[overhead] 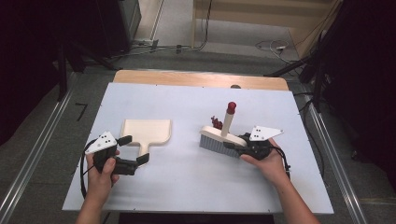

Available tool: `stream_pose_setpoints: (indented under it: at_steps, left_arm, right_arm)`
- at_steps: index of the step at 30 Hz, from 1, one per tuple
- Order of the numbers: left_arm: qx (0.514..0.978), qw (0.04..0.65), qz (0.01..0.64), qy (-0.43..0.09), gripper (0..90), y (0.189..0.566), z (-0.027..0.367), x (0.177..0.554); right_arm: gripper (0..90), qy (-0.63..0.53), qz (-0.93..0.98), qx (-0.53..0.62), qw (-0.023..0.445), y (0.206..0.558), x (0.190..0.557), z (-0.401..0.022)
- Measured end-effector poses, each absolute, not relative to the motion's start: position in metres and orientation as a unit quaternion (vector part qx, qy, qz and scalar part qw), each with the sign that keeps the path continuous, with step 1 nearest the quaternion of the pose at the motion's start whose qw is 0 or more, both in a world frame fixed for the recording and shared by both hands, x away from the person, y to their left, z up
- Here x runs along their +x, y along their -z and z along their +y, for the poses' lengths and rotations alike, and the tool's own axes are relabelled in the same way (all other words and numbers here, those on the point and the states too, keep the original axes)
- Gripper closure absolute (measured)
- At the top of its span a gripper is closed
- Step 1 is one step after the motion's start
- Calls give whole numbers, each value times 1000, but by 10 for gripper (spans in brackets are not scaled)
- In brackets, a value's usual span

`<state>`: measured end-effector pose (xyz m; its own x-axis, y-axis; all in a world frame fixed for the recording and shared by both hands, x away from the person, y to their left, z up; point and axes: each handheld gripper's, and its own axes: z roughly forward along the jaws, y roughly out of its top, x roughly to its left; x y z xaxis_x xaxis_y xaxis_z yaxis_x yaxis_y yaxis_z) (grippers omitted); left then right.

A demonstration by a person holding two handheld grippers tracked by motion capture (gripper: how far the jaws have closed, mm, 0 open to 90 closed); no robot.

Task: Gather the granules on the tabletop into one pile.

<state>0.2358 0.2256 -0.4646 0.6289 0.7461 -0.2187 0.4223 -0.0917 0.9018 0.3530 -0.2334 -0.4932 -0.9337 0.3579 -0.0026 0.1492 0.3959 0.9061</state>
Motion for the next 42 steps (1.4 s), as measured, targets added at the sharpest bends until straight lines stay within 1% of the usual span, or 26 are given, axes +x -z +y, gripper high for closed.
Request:
stream_pose_setpoints:
  at_steps: [8,14,32,36,42]
  left_arm:
    - [721,541,406,-149,0,465,227,236]
    - [723,541,404,-149,0,465,226,236]
    - [723,540,405,-150,0,465,226,236]
    - [723,540,405,-150,0,465,226,236]
    - [723,540,406,-150,0,465,226,236]
  right_arm:
    - [658,-529,828,152,110,494,374,-233]
    - [658,-528,826,162,117,493,382,-233]
    - [658,-531,820,168,132,480,378,-235]
    - [658,-535,818,170,125,477,376,-237]
    - [657,-544,818,161,95,476,372,-234]
